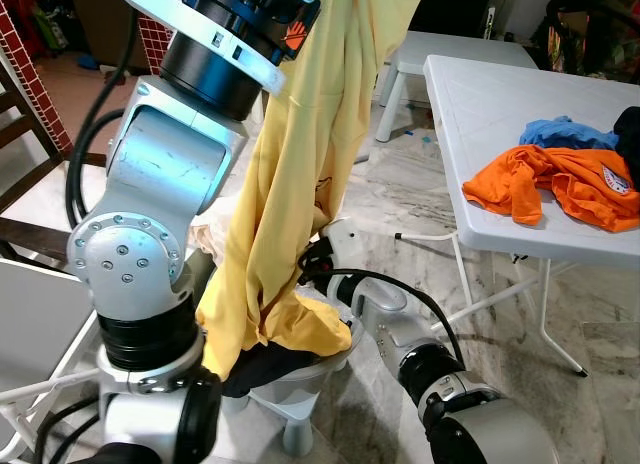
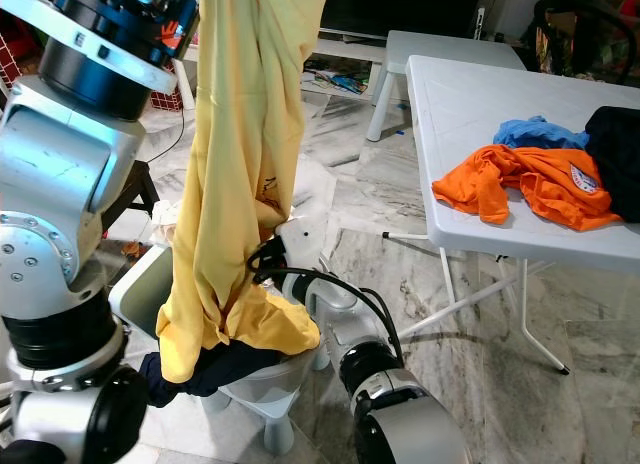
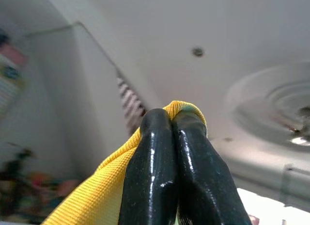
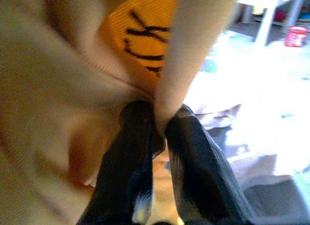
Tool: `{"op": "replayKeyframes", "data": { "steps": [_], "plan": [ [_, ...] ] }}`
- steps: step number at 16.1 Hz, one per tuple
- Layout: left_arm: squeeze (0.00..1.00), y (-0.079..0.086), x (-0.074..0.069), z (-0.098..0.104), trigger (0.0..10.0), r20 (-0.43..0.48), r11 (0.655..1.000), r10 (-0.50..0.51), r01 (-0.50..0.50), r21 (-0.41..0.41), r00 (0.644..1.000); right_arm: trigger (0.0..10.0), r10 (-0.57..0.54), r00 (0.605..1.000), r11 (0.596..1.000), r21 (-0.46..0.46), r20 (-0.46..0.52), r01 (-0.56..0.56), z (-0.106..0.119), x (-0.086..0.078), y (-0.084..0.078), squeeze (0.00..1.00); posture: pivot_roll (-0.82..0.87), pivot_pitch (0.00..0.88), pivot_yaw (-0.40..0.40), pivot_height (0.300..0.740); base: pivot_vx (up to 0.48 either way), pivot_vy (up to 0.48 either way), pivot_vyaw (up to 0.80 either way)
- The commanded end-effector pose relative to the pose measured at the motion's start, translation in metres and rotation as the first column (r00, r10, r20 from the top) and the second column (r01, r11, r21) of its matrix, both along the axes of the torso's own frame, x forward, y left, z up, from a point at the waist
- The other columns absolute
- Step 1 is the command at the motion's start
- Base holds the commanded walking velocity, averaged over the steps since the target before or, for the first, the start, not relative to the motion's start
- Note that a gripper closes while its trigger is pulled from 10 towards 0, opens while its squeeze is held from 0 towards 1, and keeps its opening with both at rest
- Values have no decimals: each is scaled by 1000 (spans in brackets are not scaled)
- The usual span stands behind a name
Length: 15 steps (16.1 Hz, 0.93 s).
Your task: Hang hanger
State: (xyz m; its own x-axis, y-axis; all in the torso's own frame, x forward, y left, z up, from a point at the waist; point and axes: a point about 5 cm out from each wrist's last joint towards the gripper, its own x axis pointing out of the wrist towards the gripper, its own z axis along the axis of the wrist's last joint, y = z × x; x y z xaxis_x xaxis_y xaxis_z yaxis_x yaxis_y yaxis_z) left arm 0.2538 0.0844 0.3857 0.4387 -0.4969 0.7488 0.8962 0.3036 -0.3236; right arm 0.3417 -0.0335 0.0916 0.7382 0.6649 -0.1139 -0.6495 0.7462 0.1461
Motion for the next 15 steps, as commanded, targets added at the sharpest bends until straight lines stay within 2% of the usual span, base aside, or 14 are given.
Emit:
{"op": "replayKeyframes", "data": {
  "steps": [1, 2, 3, 4, 5, 6, 7, 8, 9, 10, 12, 14, 15],
  "plan": [
    [0, 0, 1, 0, 0, -3, 999, 34, -34, 21, 999, 0, -42, 999, 999, 14, 19, 42, 8, 7, -7, 0, 128, 18, -68, 740, 0, 0, 0],
    [0, 4, 7, -4, 0, -32, 995, 89, -88, 36, 995, 0, -67, 998, 998, 19, 20, 66, 9, 10, -12, 0, 124, 15, -70, 740, 0, 0, 0],
    [0, 22, 26, -18, 0, -120, 961, 269, -258, 99, 956, 0, -114, 993, 993, 25, 29, 114, 13, 14, -23, 0, 116, 10, -77, 740, 0, 0, 0],
    [0, 26, 30, -22, 0, -143, 952, 301, -287, 110, 943, 0, -123, 992, 992, 27, 30, 123, 13, 15, -26, 0, 116, 10, -77, 740, 0, 0, 0],
    [0, 51, 27, -65, 0, -205, 925, 374, -350, 146, 904, 0, -152, 987, 988, 24, 41, 151, 15, 18, -33, 0, 115, 5, -86, 740, 0, 0, 0],
    [0, 70, 22, -99, 0, -237, 873, 480, -433, 225, 844, 0, -182, 982, 983, 24, 52, 181, 18, 21, -40, 0, 117, 2, -90, 740, 0, 0, 0],
    [0, 82, 27, -124, 0, -266, 799, 593, -514, 311, 760, 0, -214, 974, 977, 30, 70, 212, 24, 25, -47, 0, 119, 0, -94, 740, 0, 0, 0],
    [0, 83, 28, -128, 0, -273, 787, 609, -524, 325, 745, 0, -220, 973, 975, 32, 73, 218, 25, 26, -48, 0, 119, 0, -94, 740, 0, 0, 0],
    [0, 95, 34, -156, 0, -249, 685, 715, -581, 441, 653, 0, -242, 965, 970, 43, 99, 239, 33, 30, -55, 0, 117, 0, -95, 740, 0, 0, 0],
    [0, 98, 35, -172, 0, -228, 641, 747, -586, 496, 624, 0, -259, 958, 966, 53, 119, 254, 39, 33, -61, 0, 113, 0, -92, 740, 0, 0, 0],
    [0, 102, 34, -188, 0, -242, 615, 772, -595, 518, 588, 0, -285, 947, 958, 56, 146, 280, 46, 36, -73, 0, 101, 0, -91, 740, 0, 0, 0],
    [0, 104, 33, -196, 0, -242, 606, 781, -606, 516, 575, 0, -311, 936, 950, 54, 164, 307, 50, 37, -85, 0, 92, 0, -92, 740, 0, 0, 0],
    [0, 106, 34, -201, 0, -224, 579, 800, -617, 533, 557, 0, -328, 928, 945, 47, 178, 325, 52, 38, -90, 0, 87, 0, -92, 740, 0, 0, 0]
  ]
}}
